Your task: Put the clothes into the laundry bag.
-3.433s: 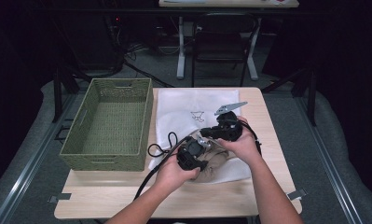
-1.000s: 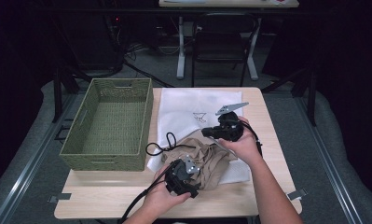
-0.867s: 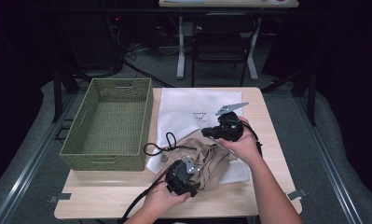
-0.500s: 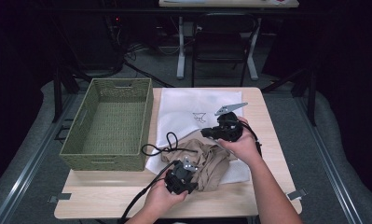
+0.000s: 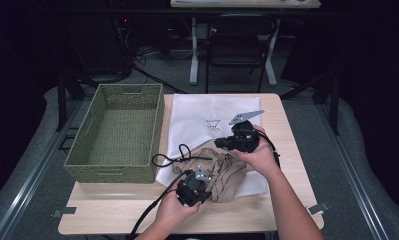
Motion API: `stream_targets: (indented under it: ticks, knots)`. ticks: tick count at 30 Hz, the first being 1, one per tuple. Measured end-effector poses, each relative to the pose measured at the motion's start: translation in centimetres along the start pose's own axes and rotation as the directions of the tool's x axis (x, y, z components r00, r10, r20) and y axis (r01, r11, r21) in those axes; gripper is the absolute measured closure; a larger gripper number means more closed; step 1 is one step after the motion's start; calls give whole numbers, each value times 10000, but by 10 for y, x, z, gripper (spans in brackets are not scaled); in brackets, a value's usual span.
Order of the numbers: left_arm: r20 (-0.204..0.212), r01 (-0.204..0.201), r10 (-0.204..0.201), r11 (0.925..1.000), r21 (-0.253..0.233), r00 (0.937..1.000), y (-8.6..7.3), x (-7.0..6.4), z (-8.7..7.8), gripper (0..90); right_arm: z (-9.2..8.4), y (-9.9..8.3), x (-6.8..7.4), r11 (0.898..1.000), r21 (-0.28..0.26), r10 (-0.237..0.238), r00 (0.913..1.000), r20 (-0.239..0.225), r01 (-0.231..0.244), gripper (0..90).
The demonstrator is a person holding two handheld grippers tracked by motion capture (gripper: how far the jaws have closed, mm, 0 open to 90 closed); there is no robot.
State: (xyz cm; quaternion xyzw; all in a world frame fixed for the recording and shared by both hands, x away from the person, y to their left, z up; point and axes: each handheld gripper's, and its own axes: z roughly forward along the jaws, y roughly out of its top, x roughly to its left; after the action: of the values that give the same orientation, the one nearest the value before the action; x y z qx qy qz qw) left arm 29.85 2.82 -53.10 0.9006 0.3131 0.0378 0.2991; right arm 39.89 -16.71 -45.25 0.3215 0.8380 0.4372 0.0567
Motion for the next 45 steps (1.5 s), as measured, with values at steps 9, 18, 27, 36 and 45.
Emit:
stream_targets:
  ticks: [9, 18, 27, 36, 45]
  knots:
    - [-615, 185, -216, 9985, -515, 9979, 17, 15, -11, 818, 0, 1, 4, 10000, 12, -70, 9999, -149, 70, 883]
    - [-917, 584, -661, 9947, -841, 9936, 30, 31, -8, 821, 0, 3, 10, 9998, 20, -195, 9992, -337, 196, 883]
    - [-1078, 712, -824, 9920, -1038, 9908, 41, 40, -2, 821, 0, 3, 10, 9997, 35, -225, 9992, -322, 226, 883]
    - [-1343, 1021, -1211, 9849, -1400, 9835, 52, 49, 4, 820, 1, 3, 9, 9998, 76, -166, 9993, -332, 168, 883]
    - [-1803, 1243, -1522, 9797, -1575, 9718, 53, 61, 9, 816, 1, 1, 6, 9999, 110, -124, 9994, -336, 128, 883]
